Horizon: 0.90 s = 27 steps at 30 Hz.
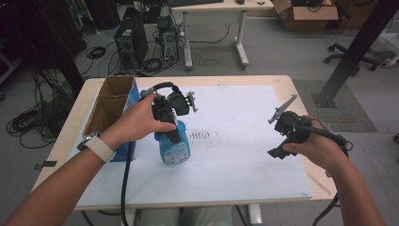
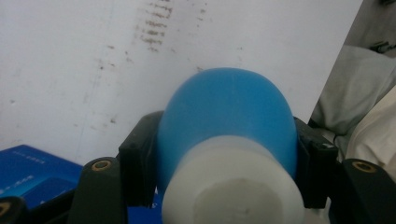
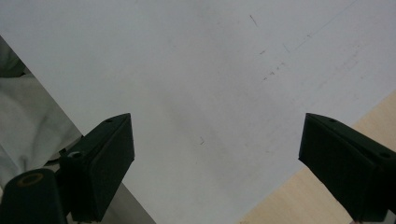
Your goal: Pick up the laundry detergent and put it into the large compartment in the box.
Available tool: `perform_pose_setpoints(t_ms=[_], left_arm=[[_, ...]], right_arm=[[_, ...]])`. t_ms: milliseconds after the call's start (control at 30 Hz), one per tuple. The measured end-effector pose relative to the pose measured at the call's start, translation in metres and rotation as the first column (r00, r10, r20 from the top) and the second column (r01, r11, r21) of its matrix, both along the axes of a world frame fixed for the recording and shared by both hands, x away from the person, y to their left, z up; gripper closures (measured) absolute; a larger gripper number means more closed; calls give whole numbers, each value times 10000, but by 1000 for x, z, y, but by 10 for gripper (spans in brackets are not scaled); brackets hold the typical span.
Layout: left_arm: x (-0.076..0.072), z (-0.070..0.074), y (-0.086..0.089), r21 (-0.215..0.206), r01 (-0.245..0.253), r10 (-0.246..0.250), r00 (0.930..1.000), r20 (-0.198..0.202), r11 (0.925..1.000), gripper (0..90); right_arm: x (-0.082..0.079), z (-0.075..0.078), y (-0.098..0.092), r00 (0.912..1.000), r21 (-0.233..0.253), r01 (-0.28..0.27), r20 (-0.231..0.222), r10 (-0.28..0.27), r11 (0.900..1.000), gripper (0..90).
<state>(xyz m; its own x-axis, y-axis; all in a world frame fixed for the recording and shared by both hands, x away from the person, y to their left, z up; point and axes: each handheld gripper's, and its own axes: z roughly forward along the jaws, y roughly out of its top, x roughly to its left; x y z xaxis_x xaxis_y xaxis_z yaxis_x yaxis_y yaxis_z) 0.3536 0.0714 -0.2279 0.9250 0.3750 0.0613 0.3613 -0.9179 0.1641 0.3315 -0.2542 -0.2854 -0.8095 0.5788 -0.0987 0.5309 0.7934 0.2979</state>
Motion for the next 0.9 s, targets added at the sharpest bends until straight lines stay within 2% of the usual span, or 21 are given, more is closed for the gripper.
perform_pose_setpoints(t_ms=[133,200,233,333,367,467,533,567,600,633,667,800,867,900], left_arm=[[-1,31,5,-107,-533,535,9984,186,9985,375],[-2,46,8,-96,-893,896,9954,330,9960,375],[-2,46,8,-96,-893,896,9954,330,9960,375],[-1,62,12,-61,-1274,1276,9907,482,9918,375],[-1,71,14,-42,-1475,1475,9874,571,9891,375],[1,88,20,-151,-1984,1990,9781,615,9800,375],[3,101,26,-239,-2458,2468,9668,667,9690,375],[3,101,26,-239,-2458,2468,9668,667,9690,375],[4,107,30,-324,-2717,2734,9595,679,9618,375],[5,117,35,-376,-3178,3198,9446,735,9474,375],[6,122,38,-364,-3367,3386,9375,801,9409,375],[11,135,52,-346,-4371,4384,8937,954,8987,375],[13,139,60,-436,-4867,4885,8665,1023,8725,375],[14,141,64,-545,-5169,5197,8484,1009,8543,375]], right_arm=[[0,1,1,10000,-3,-22,7,22,10000,103],[1,1,2,10000,10,-37,21,37,10000,103],[1,1,2,10000,10,-37,21,37,10000,103],[1,1,3,10000,3,-94,9,94,10000,103],[1,2,3,9999,-8,-107,17,107,9999,103],[1,3,4,9999,18,-134,39,134,9999,103],[2,4,4,9998,32,-160,76,160,9999,103],[2,4,4,9998,32,-160,76,160,9999,103],[2,5,5,9998,25,-201,86,201,9998,103],[2,5,6,9997,18,-214,83,214,9998,103],[3,5,6,9996,21,-255,104,255,9997,103],[5,5,8,9994,33,-321,129,321,9995,103],[6,6,9,9992,75,-361,160,359,9993,103],[6,5,10,9992,97,-371,153,369,9993,103]])
